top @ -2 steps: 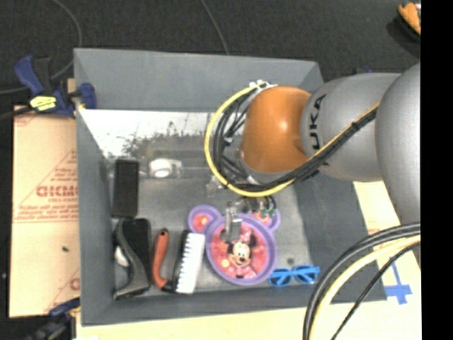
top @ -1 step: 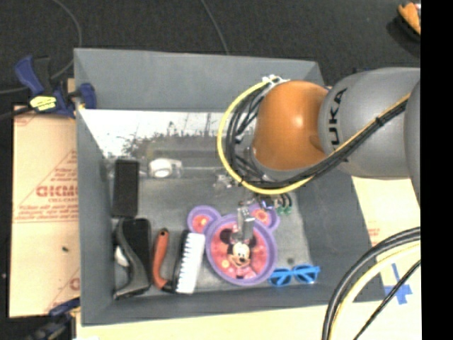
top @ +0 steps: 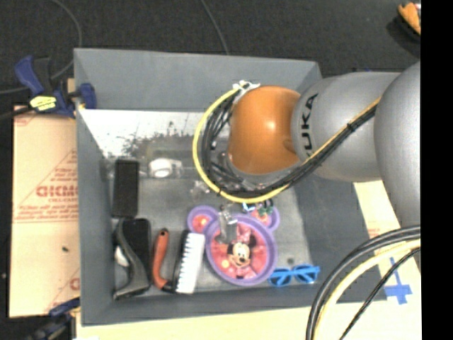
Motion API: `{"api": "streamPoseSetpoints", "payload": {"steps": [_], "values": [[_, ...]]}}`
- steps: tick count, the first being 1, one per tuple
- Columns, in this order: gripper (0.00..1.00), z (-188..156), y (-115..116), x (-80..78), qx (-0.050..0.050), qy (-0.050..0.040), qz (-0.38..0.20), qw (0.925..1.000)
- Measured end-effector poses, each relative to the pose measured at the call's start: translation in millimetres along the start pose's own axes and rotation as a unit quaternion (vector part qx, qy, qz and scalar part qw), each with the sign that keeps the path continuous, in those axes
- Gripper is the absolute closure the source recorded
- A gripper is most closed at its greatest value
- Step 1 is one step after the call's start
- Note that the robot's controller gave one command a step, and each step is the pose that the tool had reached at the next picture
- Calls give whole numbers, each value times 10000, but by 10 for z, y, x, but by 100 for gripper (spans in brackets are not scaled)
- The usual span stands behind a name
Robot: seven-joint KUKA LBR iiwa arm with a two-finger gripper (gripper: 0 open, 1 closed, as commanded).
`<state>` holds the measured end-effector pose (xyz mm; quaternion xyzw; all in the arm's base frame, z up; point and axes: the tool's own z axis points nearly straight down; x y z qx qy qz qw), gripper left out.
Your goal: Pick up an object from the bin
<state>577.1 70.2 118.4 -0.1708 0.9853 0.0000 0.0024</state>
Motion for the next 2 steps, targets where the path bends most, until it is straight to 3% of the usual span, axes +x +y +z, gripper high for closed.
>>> {"api": "streamPoseSetpoints", "payload": {"steps": [1, 2], "values": [[0, 477, -75, -18, -2, -18, 287, 9996], [100, 463, -296, 141, 27, -29, 397, 9992]]}}
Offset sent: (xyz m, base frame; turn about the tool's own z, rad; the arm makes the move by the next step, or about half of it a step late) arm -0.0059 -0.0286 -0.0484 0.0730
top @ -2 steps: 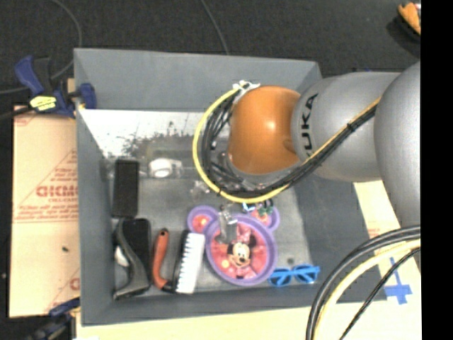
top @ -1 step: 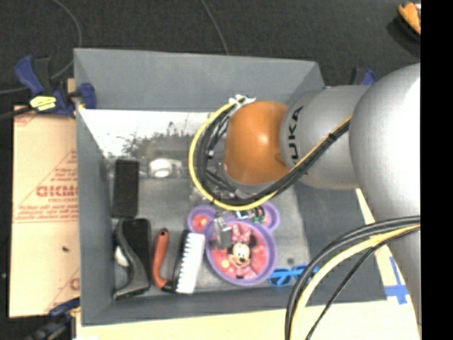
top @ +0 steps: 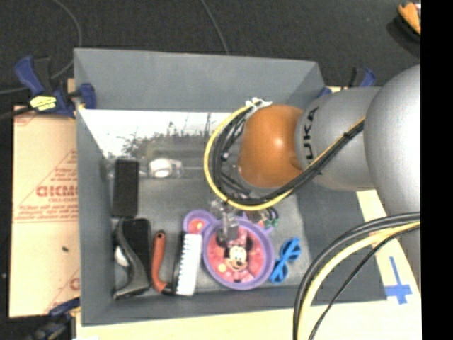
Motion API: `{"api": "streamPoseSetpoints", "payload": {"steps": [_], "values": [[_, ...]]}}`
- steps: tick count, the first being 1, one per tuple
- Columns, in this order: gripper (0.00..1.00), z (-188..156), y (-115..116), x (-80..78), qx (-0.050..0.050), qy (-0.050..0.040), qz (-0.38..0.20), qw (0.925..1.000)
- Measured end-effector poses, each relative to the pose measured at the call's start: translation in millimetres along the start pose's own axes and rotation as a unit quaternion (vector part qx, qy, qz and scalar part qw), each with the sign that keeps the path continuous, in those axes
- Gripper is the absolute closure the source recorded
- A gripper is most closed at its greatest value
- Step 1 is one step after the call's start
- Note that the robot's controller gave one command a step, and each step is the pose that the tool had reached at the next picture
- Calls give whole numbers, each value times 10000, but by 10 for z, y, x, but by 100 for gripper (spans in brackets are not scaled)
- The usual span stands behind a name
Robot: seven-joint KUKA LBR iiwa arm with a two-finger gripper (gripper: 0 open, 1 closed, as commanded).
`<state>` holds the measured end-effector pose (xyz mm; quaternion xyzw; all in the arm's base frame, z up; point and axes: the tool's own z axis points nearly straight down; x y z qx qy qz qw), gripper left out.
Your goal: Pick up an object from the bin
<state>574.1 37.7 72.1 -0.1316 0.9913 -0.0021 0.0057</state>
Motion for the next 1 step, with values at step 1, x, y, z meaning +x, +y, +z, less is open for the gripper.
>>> {"api": "streamPoseSetpoints", "payload": {"steps": [1], "values": [[100, 0, -1, 0, 1, 0, 2, 10000]]}}
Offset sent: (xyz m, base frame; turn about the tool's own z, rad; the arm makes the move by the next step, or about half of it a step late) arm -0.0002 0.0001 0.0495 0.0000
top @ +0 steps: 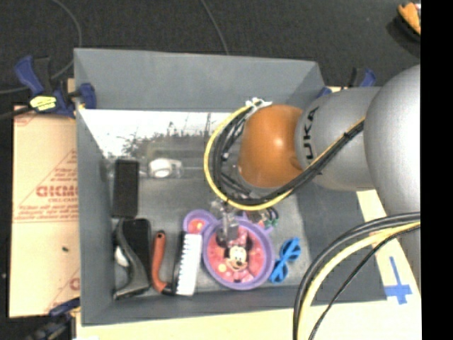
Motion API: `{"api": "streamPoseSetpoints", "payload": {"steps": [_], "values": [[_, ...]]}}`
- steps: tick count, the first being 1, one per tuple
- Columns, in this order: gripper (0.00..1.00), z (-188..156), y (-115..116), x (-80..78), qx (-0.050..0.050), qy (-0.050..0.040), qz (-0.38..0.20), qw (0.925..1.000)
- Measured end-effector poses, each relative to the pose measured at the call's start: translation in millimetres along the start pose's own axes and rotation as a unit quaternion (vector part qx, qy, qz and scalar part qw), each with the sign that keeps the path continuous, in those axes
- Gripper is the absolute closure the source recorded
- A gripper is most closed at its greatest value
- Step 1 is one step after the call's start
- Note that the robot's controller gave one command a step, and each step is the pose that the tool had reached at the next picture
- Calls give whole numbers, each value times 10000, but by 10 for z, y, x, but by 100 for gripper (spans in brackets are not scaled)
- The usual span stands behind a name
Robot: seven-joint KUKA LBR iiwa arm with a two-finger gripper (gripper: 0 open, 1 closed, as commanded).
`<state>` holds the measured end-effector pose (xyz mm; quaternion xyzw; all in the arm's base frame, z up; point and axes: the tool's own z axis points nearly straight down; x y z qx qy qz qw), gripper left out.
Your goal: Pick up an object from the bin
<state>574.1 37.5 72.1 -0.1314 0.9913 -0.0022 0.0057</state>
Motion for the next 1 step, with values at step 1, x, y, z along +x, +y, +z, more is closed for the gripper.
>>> {"api": "streamPoseSetpoints", "payload": {"steps": [1], "values": [[100, -1, -1, 0, 0, 0, 2, 10000]]}}
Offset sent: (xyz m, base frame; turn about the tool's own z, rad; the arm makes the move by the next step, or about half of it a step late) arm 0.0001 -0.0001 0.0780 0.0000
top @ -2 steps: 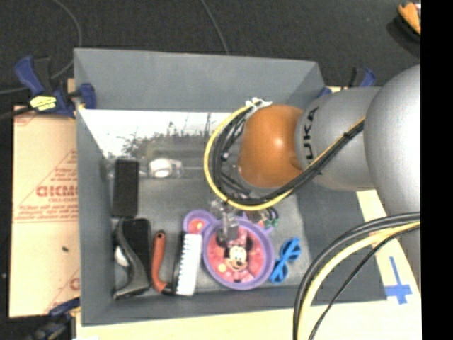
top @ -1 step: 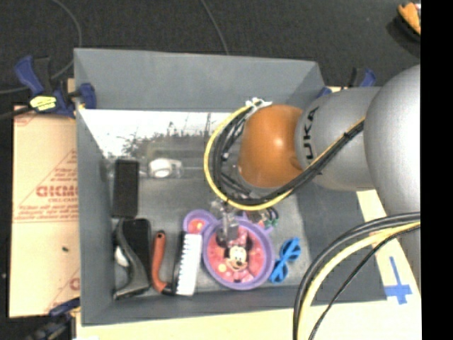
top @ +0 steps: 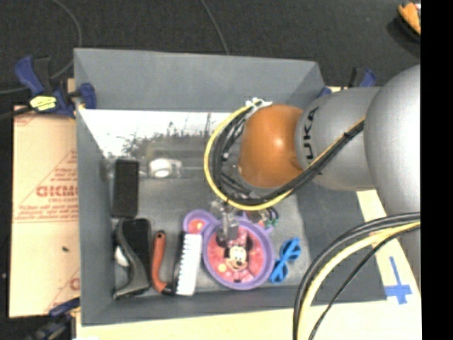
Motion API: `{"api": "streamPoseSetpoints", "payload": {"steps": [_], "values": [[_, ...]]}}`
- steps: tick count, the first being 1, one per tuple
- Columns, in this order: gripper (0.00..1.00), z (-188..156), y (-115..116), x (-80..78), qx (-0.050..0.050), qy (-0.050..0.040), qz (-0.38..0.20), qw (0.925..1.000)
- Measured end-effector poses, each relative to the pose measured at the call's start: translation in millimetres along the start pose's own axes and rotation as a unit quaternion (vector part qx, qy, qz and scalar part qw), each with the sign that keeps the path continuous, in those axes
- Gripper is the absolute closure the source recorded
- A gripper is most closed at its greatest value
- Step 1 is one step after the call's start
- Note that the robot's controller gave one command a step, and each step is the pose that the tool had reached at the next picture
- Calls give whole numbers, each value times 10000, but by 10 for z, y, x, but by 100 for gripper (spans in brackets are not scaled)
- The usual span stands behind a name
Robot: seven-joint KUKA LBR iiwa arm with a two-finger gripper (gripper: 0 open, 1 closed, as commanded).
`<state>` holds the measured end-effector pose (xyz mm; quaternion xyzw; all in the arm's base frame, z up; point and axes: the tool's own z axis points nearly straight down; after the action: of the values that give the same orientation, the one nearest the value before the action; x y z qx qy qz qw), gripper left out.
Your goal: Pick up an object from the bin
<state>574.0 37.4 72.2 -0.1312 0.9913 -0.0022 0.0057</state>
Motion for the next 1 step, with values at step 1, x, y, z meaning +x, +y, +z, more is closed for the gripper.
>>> {"api": "streamPoseSetpoints", "payload": {"steps": [1], "values": [[100, -92, -2, 17, -2, 19, 7, 10000]]}}
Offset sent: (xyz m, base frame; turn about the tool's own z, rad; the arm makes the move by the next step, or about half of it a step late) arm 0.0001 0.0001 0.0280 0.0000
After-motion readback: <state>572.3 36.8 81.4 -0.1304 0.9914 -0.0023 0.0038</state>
